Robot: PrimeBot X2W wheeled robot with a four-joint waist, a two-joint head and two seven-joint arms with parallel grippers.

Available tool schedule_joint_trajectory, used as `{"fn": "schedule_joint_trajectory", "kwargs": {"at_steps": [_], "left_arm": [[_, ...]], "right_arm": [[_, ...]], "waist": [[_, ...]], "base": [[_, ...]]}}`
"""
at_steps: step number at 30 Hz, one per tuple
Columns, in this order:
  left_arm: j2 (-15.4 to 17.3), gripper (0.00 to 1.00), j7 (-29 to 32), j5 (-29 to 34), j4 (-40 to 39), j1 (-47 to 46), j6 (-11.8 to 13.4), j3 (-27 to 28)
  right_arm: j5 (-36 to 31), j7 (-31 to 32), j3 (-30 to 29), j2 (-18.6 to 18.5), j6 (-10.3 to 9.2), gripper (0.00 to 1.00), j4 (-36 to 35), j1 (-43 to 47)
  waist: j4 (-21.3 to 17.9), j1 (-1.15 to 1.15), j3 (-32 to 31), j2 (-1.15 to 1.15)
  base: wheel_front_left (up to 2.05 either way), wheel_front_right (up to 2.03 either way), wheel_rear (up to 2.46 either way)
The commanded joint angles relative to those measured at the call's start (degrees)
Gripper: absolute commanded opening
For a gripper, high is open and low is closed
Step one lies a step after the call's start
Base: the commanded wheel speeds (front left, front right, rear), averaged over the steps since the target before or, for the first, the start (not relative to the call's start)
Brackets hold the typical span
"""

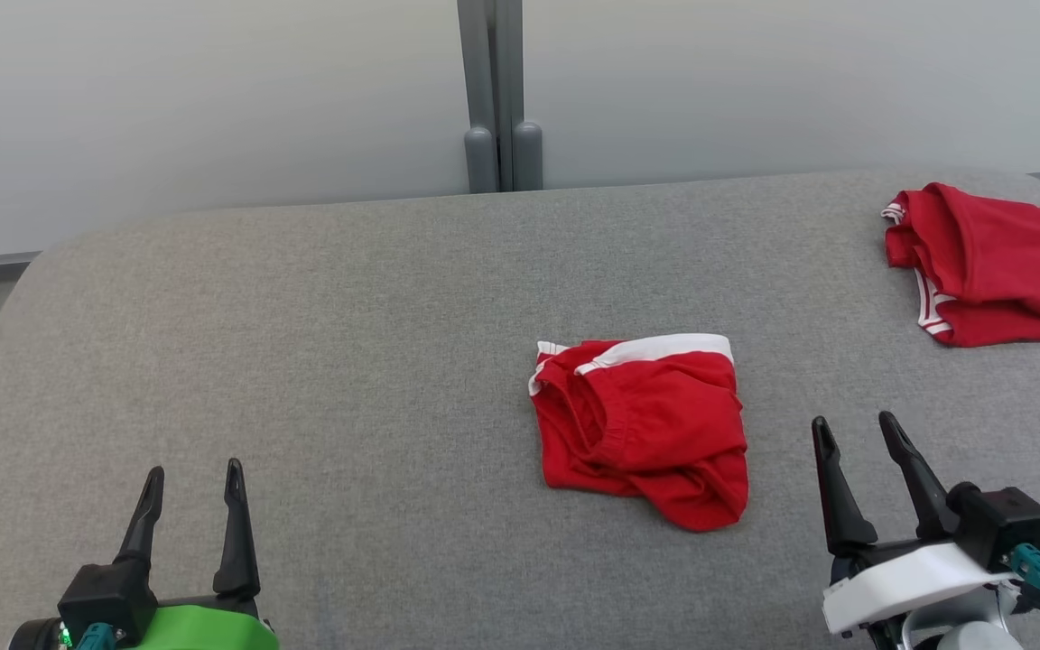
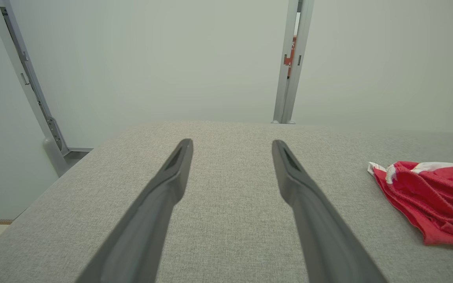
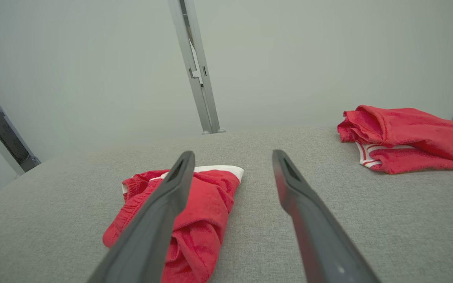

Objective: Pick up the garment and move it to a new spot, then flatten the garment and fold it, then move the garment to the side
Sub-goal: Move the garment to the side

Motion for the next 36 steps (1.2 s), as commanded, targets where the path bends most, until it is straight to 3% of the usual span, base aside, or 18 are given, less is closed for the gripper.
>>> {"fn": "schedule_joint_trajectory", "kwargs": {"at_steps": [1, 8, 18, 36], "left_arm": [[0.11, 1.0, -0.15, 0.05, 0.0, 0.66, -0.05, 0.11], [0.1, 1.0, -0.15, 0.09, -0.06, 0.01, 0.11, -0.43], [0.11, 1.0, -0.15, -0.91, 0.29, -2.25, 0.47, -1.85], [0.11, 1.0, -0.15, -1.52, 0.68, -4.99, 1.48, -4.53]], "right_arm": [[-0.46, -0.14, 0.46, -0.31, -0.04, 1.0, 0.39, -1.39], [-0.83, -0.15, 3.86, -1.73, -0.04, 1.0, 4.83, -8.32], [-0.48, 0.13, 7.7, -2.5, -0.04, 1.0, 20.54, -20.17], [5.36, -0.09, 9.77, 1.29, -0.04, 1.0, 47.11, -28.65]], "waist": [[0.01, 0.0, 0.1, 0.0], [0.36, 0.0, 1.09, 0.0], [2.78, 0.0, 4.49, 0.0], [5.38, 0.0, 8.56, 0.0]], "base": [[0.0, 0.0, 0.0], [0.0, 0.0, 0.0], [0.0, 0.0, 0.0], [0.0, 0.0, 0.0]]}}
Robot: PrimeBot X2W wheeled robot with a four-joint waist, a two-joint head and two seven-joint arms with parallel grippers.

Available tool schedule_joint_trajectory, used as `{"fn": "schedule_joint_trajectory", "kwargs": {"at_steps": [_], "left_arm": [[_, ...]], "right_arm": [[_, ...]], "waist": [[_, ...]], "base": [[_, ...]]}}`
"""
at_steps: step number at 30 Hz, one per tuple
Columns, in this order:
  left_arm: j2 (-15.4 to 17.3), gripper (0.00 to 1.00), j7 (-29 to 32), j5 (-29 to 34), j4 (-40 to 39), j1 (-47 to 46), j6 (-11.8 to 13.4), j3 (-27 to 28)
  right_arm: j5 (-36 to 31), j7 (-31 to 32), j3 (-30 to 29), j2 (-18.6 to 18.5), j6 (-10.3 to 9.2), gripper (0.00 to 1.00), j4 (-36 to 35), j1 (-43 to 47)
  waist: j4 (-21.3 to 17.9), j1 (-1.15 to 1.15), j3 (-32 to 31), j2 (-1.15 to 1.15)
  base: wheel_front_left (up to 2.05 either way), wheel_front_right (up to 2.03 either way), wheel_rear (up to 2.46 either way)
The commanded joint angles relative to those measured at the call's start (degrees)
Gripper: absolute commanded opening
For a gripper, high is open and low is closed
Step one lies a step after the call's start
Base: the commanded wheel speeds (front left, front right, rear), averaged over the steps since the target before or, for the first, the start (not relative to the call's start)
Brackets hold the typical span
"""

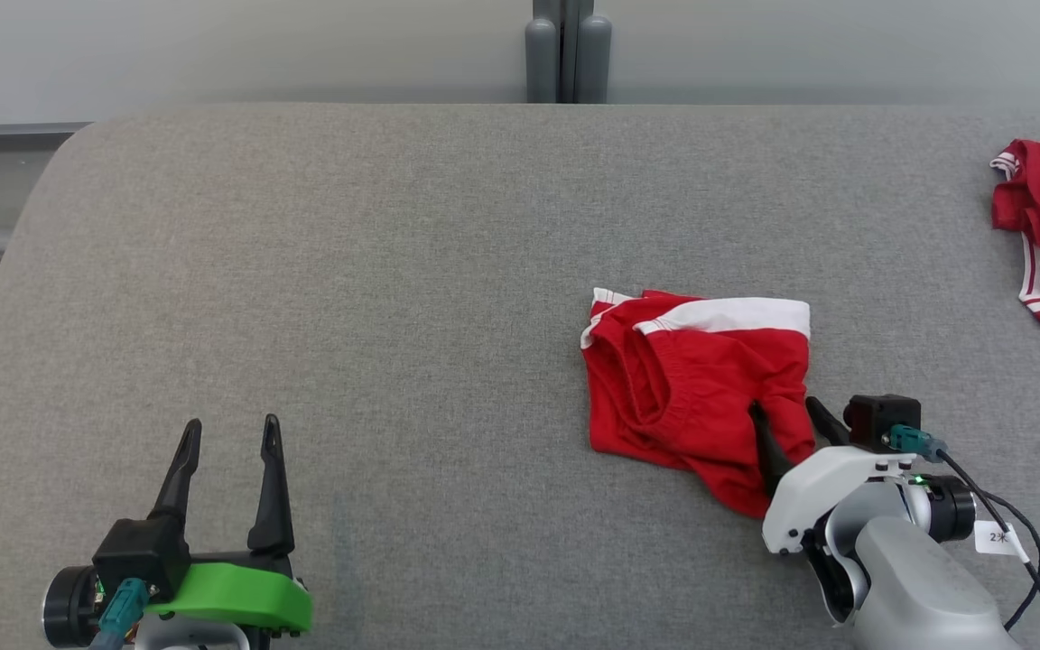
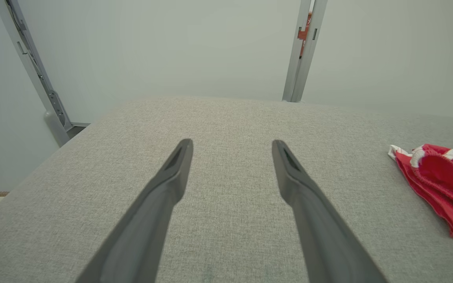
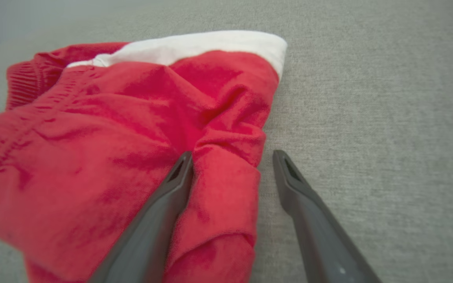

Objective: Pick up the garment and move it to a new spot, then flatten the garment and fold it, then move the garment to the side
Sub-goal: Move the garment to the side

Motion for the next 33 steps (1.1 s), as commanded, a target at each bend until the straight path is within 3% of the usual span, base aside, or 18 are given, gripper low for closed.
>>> {"fn": "schedule_joint_trajectory", "kwargs": {"at_steps": [1, 2, 3, 4, 9, 16, 27, 33], "left_arm": [[0.11, 1.0, -0.15, -0.12, 0.15, -0.98, 0.14, -0.18], [0.11, 1.0, -0.15, -0.19, 0.19, -1.09, 0.19, -0.29], [0.1, 1.0, -0.15, -0.33, 0.23, -1.15, 0.28, -0.43], [0.11, 1.0, -0.15, -0.36, 0.24, -1.14, 0.37, -0.5], [0.11, 1.0, -0.15, -0.31, 0.08, -0.82, 0.62, -0.77], [0.11, 1.0, -0.14, 0.01, -1.08, -1.76, 0.98, -1.65], [0.11, 1.0, -0.14, 1.63, -3.65, -8.2, 0.36, -2.16], [0.25, 1.0, -0.14, 4.15, -5.5, -12.38, -0.27, -2.84]], "right_arm": [[1.21, -0.07, 0.82, 0.39, -0.04, 1.0, 1.29, -0.47], [2.02, 0.16, 1.33, 0.67, -0.04, 1.0, 2.02, -0.48], [2.85, 0.46, 2.16, 0.97, -0.03, 0.41, 2.6, -0.5], [3.61, 0.46, 2.77, 1.1, -0.02, 0.0, 2.84, -0.64], [5.92, 0.19, 5.33, -1.25, -0.07, 0.0, 2.82, -3.0], [5.14, -0.05, 11.6, -7.52, -0.08, 0.0, 0.95, -8.2], [8.54, 1.49, 21.37, -22.39, -0.08, 0.0, -4.97, -22.04], [12.28, 1.74, 23.52, -31.07, -0.08, 0.0, -6.84, -29.65]], "waist": [[0.25, 0.0, 0.15, 0.0], [0.32, 0.0, 0.17, 0.0], [0.37, 0.0, 0.18, 0.0], [0.37, 0.0, 0.21, 0.0], [0.06, 0.0, 0.57, 0.0], [-1.53, 0.0, 3.21, 0.0], [-7.33, 0.0, 15.41, 0.0], [-10.36, 0.0, 21.53, 0.0]], "base": [[0.0, 0.0, 0.0], [0.0, 0.0, 0.0], [0.0, 0.0, 0.0], [0.0, 0.0, 0.0], [0.0, 0.0, 0.0], [0.0, 0.0, 0.0], [0.0, 0.0, 0.0], [0.0, 0.0, 0.0]]}}
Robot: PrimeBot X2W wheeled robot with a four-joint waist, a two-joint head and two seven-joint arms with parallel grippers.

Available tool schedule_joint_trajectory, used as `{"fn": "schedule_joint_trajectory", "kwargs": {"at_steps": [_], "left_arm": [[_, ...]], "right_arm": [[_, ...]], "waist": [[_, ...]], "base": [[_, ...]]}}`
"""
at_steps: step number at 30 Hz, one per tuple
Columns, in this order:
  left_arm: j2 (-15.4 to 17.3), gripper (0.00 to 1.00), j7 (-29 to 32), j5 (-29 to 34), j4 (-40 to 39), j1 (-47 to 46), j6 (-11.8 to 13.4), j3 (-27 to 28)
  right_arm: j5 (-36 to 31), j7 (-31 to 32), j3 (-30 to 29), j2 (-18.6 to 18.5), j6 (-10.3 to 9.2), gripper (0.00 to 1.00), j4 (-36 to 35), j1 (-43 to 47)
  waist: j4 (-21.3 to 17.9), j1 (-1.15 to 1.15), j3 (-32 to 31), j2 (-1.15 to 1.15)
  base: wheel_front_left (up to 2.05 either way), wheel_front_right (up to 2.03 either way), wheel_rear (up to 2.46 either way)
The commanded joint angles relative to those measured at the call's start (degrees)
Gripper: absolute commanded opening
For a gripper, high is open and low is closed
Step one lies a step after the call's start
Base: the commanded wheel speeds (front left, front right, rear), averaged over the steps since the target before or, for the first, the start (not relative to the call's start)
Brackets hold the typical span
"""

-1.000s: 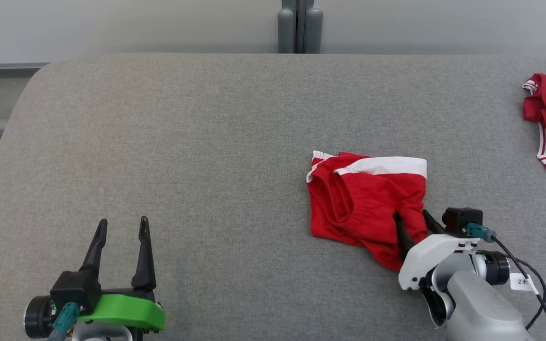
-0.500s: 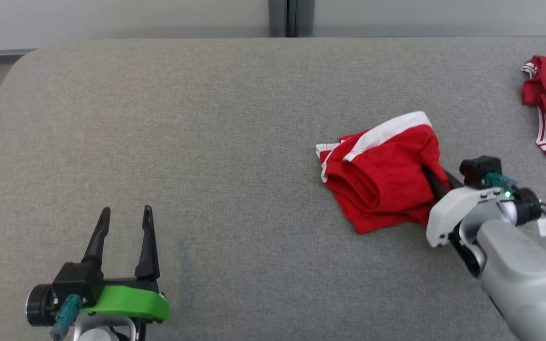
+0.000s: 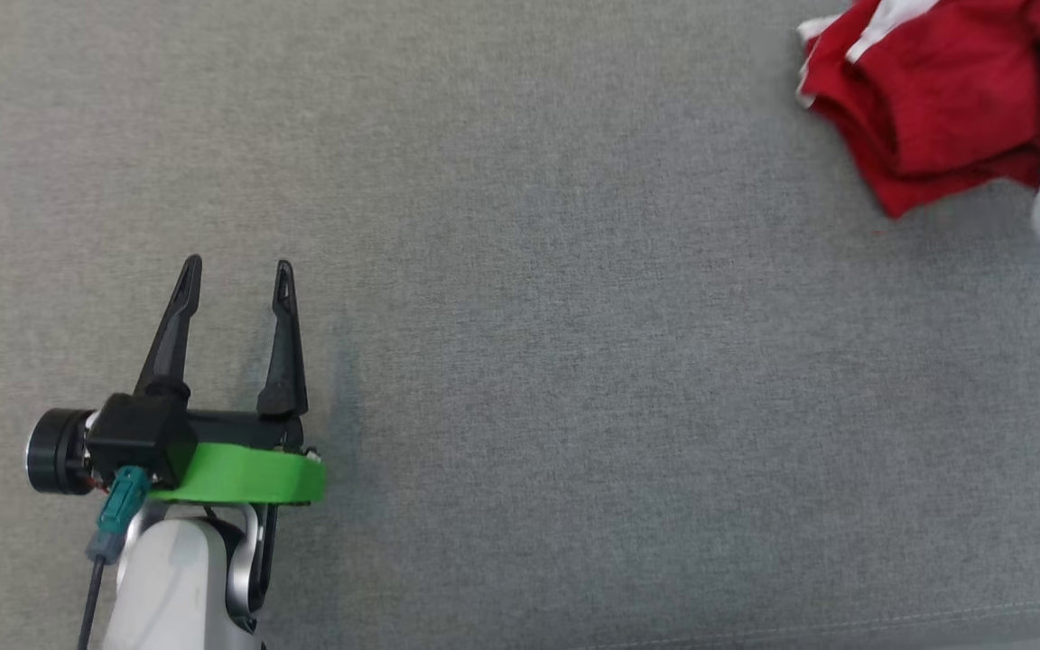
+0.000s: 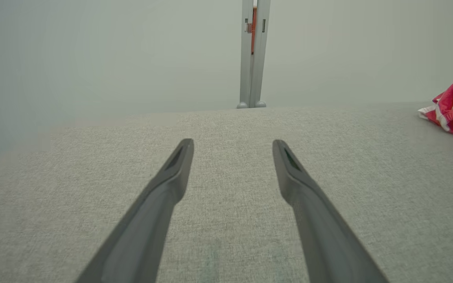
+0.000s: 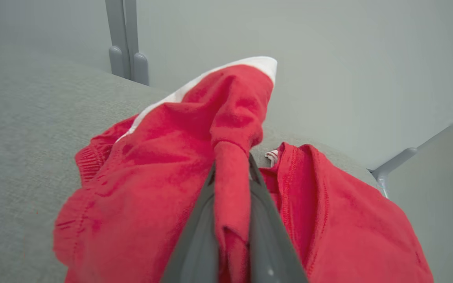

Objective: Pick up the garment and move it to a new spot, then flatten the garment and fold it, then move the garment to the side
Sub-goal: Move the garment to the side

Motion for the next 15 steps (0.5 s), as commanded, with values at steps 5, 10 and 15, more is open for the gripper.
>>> {"fn": "schedule_joint_trajectory", "kwargs": {"at_steps": [5, 10, 15], "left_arm": [[1.37, 1.0, -0.13, 1.94, -2.58, -3.61, -0.67, 0.09], [1.91, 1.0, -0.13, 3.2, -4.95, -4.48, -0.92, -0.65], [2.48, 1.0, -0.14, 3.93, -6.89, -4.67, -1.07, -1.14]], "right_arm": [[3.24, 2.9, 2.78, -6.9, -0.14, 0.0, -1.48, -6.68], [7.14, 3.94, 3.81, -12.73, -0.14, 0.0, -0.9, -11.5], [9.27, 4.74, 5.1, -15.74, -0.14, 0.0, 1.18, -13.97]], "waist": [[-6.43, 0.0, 10.31, 0.0], [-7.77, 0.0, 13.21, 0.0], [-7.95, 0.0, 14.18, 0.0]], "base": [[0.0, 0.0, 0.0], [0.0, 0.0, 0.0], [0.0, 0.0, 0.0]]}}
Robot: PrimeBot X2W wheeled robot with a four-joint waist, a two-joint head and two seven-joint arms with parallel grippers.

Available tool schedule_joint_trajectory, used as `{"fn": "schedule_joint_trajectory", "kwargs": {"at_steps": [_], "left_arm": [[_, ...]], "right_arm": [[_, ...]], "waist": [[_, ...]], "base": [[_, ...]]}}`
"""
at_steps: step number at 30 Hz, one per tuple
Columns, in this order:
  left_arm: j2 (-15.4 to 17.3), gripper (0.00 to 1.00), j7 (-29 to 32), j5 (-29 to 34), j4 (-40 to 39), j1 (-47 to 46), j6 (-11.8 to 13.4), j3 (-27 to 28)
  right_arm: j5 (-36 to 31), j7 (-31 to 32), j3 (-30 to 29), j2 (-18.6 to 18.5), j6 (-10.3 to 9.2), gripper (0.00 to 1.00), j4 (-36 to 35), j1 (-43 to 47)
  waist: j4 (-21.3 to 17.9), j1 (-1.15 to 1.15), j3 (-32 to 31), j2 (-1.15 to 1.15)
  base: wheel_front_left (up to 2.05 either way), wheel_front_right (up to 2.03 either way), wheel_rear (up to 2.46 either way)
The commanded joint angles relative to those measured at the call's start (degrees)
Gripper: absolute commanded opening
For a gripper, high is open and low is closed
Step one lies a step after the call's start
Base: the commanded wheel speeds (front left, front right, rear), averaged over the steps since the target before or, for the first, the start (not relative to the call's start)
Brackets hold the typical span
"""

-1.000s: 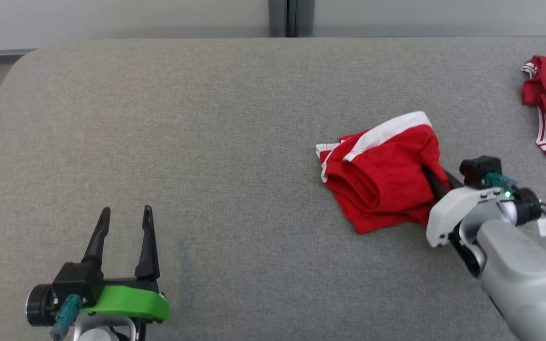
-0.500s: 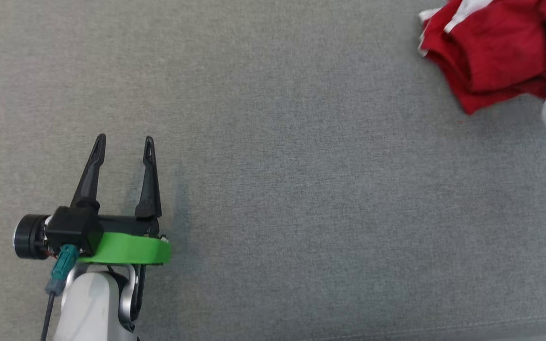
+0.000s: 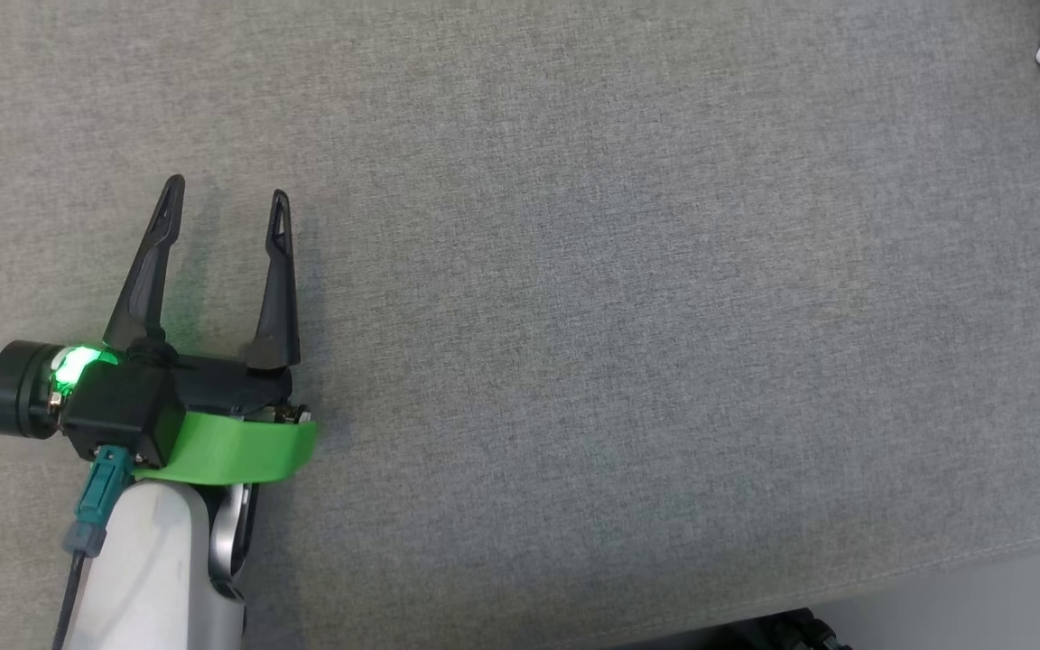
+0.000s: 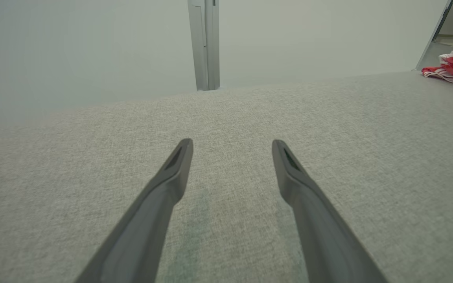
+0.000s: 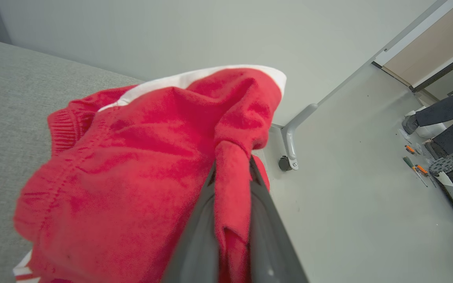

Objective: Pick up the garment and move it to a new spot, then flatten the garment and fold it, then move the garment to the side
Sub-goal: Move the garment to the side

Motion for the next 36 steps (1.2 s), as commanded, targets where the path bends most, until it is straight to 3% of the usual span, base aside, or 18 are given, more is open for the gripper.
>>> {"fn": "schedule_joint_trajectory", "kwargs": {"at_steps": [1, 6, 7, 8, 14, 19, 27, 36], "left_arm": [[0.69, 1.0, -0.15, 0.54, -0.54, -0.89, -0.14, 0.06], [1.34, 1.0, -0.14, 0.79, -1.49, -0.62, -0.2, 0.15], [1.36, 1.0, -0.14, 0.83, -1.52, -0.57, -0.16, 0.12], [1.4, 1.0, -0.08, 0.83, -1.51, -0.54, -0.08, 0.1], [1.34, 1.0, -0.04, 0.59, -1.05, -0.37, 0.41, 0.18], [1.03, 1.0, -0.06, -0.14, -0.51, 0.49, 0.81, 0.64], [0.31, 1.0, -0.07, -1.86, 1.13, 3.41, 1.44, 2.15], [-0.62, 1.0, -0.07, -3.83, 2.76, 9.69, 2.0, 5.37]], "right_arm": [[0.77, 0.06, 0.24, -0.56, -0.14, 0.0, 1.01, -1.38], [0.88, -0.82, 1.0, 1.37, -0.14, 0.0, 6.19, -3.4], [0.62, -1.25, 1.17, 1.85, -0.14, 0.26, 7.19, -3.7], [0.25, -1.88, 1.23, 2.36, -0.14, 0.97, 8.38, -4.27], [-2.52, -5.58, 1.24, 4.73, -0.14, 1.0, 13.98, -6.22], [-4.51, -6.64, 0.75, 6.6, -0.14, 1.0, 13.71, -6.42], [-9.98, -6.58, -7.13, 8.31, -0.14, 1.0, 1.9, -0.76], [-17.01, -6.6, -19.06, 15.39, -0.13, 1.0, -12.74, 15.92]], "waist": [[-1.64, -0.01, 1.98, 0.0], [-1.5, -0.01, 2.75, 0.0], [-1.44, -0.01, 2.9, 0.0], [-1.36, -0.01, 3.04, 0.0], [-0.77, -0.01, 2.71, 0.0], [-0.7, -0.01, 0.07, 0.0], [0.05, -0.01, -7.94, 0.0], [1.47, -0.01, -17.92, 0.0]], "base": [[0.0, 0.0, 0.0], [0.0, 0.0, 0.0], [0.0, 0.0, 0.0], [0.0, 0.0, 0.0], [0.0, 0.0, 0.0], [0.0, 0.0, 0.0], [0.0, 0.0, 0.0], [0.0, 0.0, 0.0]]}}
